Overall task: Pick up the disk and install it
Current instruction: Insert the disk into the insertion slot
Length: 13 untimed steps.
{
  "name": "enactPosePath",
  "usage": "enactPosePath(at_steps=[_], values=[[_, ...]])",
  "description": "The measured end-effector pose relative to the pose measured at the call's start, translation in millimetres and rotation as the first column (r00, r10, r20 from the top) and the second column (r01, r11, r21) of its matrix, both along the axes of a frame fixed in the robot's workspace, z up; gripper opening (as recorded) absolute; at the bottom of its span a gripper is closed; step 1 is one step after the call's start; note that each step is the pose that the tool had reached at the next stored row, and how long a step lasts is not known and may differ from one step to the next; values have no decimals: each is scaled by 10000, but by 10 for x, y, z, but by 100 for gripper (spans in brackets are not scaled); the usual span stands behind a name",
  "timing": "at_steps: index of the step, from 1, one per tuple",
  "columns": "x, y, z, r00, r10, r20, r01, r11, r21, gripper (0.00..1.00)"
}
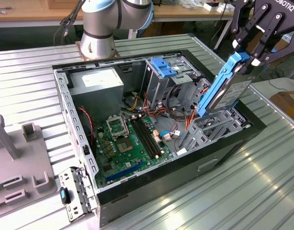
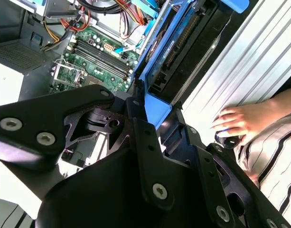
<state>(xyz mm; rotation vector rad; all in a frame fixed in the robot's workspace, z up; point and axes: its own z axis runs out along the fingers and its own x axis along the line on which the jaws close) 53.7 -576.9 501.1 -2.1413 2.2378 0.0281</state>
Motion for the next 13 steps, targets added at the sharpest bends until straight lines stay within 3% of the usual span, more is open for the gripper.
enactPosePath(at_steps=[2, 3, 5, 11, 13], values=[[40, 0, -2, 10000, 16, 1, -16, 10000, 4, 37], [41, -23, -6, 10000, 28, 57, -28, 10000, 20, 37], [40, -75, -18, 9999, 44, 126, -45, 9999, 96, 37], [39, -110, -53, 9998, 124, 184, -130, 9994, 322, 37], [40, -133, -59, 9995, 144, 265, -155, 9991, 383, 37]])
